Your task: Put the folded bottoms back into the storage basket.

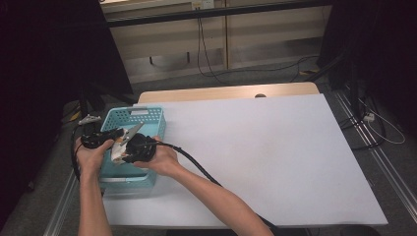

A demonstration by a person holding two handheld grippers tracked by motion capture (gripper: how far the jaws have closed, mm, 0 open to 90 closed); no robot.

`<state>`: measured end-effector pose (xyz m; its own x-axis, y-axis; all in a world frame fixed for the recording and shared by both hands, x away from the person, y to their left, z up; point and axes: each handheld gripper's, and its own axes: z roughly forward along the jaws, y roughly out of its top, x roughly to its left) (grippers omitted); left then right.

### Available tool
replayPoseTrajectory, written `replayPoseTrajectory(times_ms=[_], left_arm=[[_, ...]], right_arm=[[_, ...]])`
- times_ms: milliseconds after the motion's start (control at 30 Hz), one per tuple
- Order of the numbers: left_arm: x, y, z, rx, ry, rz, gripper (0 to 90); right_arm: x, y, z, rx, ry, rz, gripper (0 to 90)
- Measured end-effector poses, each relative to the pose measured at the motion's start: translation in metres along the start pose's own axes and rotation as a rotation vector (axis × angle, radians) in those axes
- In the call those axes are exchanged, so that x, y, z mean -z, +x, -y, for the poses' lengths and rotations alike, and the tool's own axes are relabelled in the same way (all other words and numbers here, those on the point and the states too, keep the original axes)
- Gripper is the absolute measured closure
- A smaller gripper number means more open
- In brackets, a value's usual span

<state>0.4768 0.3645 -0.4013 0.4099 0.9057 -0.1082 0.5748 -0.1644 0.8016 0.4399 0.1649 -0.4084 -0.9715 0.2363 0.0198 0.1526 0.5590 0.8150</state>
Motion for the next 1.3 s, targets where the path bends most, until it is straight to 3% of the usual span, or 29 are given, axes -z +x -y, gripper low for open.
replayPoseTrajectory(times_ms=[200, 367, 467, 667, 800, 1000, 1100, 1233, 1267, 1300], left_arm=[[0.004, 0.000, -0.001, 0.004, -0.045, -0.033, 55.0], [0.005, 0.000, -0.002, 0.004, -0.068, -0.062, 39.9], [0.005, -0.003, -0.003, -0.022, -0.079, -0.079, 31.8], [0.010, -0.004, -0.006, -0.030, -0.133, -0.112, 15.5], [0.013, -0.007, -0.009, -0.056, -0.151, -0.108, 13.1], [0.024, -0.005, -0.011, -0.058, -0.175, -0.081, 4.7], [0.032, -0.005, -0.010, -0.062, -0.197, -0.065, 4.8], [0.035, -0.013, -0.008, -0.093, -0.189, -0.061, 6.0], [0.035, -0.017, -0.009, -0.111, -0.189, -0.071, 5.9], [0.035, -0.022, -0.009, -0.157, -0.174, -0.081, 6.0]], right_arm=[[-0.002, -0.003, 0.000, -0.034, -0.017, 0.012, 56.1], [0.002, -0.004, 0.000, -0.050, -0.025, 0.019, 50.8], [0.003, -0.005, 0.001, -0.052, -0.035, 0.016, 49.1], [0.005, -0.004, 0.001, -0.055, -0.047, 0.008, 44.2], [0.008, -0.003, 0.002, -0.053, -0.057, 0.009, 41.7], [0.015, -0.003, 0.005, -0.049, -0.065, 0.013, 38.9], [0.019, -0.004, 0.006, -0.054, -0.077, 0.030, 33.6], [0.023, -0.007, 0.006, -0.062, -0.074, 0.066, 24.5], [0.024, -0.007, 0.006, -0.067, -0.079, 0.072, 22.3], [0.026, -0.007, 0.007, -0.073, -0.080, 0.078, 19.3]])
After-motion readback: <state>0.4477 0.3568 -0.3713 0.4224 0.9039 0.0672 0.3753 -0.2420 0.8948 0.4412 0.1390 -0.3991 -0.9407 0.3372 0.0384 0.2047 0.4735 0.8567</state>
